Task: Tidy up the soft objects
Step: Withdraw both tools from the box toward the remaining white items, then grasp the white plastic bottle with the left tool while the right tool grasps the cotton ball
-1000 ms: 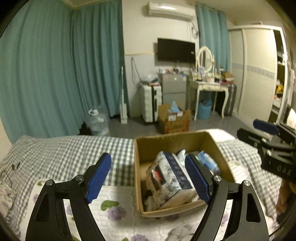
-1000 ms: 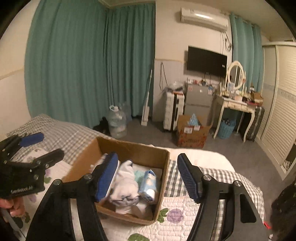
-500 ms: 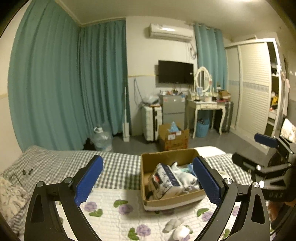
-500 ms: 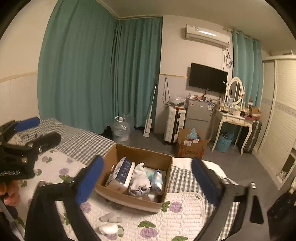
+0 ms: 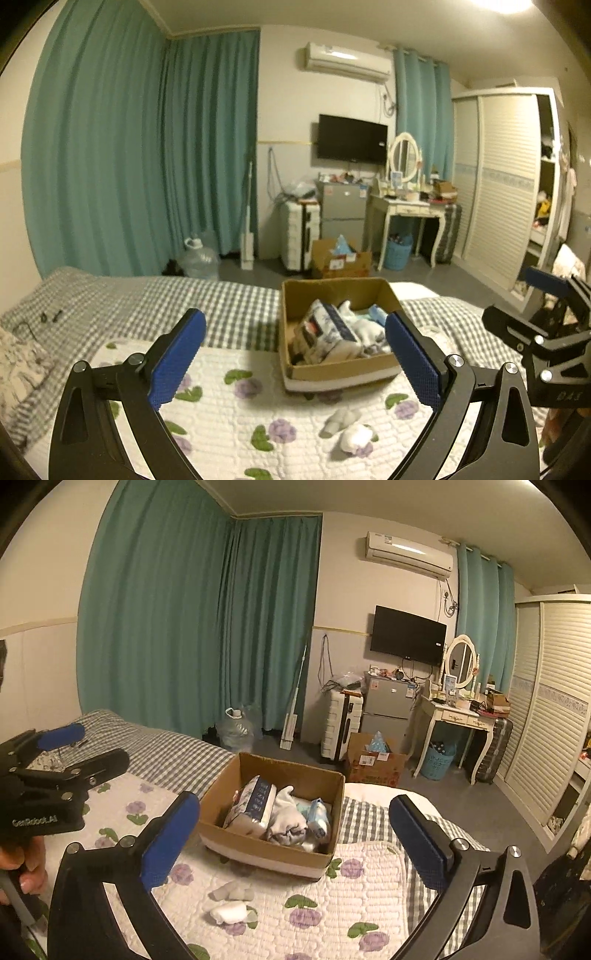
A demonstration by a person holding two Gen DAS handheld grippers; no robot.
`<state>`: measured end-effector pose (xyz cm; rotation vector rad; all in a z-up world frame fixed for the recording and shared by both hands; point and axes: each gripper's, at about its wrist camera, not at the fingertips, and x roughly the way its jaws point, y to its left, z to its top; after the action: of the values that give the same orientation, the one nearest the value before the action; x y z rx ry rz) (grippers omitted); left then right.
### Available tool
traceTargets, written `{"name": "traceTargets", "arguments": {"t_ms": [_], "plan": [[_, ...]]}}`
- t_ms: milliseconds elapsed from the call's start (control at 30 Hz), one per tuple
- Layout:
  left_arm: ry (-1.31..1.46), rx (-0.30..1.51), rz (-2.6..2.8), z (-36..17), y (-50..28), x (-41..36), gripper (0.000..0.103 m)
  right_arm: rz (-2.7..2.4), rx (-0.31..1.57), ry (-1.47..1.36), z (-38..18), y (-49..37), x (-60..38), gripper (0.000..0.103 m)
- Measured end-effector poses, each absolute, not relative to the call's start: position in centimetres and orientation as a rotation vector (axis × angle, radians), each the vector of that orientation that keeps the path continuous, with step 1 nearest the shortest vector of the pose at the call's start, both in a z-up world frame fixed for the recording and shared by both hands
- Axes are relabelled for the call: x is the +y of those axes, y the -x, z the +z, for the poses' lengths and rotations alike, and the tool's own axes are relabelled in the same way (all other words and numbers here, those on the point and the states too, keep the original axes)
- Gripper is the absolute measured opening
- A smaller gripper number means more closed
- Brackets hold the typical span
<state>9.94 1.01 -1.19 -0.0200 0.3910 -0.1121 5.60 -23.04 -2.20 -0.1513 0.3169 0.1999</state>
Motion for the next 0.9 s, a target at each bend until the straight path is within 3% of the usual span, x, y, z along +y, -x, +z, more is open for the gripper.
{"name": "traceTargets", "arguments": {"t_ms": [400, 533, 767, 900], "plan": [[0.01, 0.492, -0.154, -5.7, -13.1, 1.4, 0.098, 0.222, 0.419, 0.148, -8.6, -8.1, -22.4, 0.103], [-0.029, 0.523, -0.128, -7.8, -14.4, 1.3, 0.082, 0.253, 0.503, 0.181, -12.0, -9.8, -20.9, 0.103], [-0.041, 0.643, -0.134, -12.2, -17.3, 1.8, 0.079, 0.317, 0.654, 0.2, -18.5, -12.3, -18.1, 0.103], [-0.005, 0.712, -0.154, -14.3, -18.6, 2.4, 0.071, 0.328, 0.738, 0.225, -22.1, -13.8, -17.2, 0.102]]}}
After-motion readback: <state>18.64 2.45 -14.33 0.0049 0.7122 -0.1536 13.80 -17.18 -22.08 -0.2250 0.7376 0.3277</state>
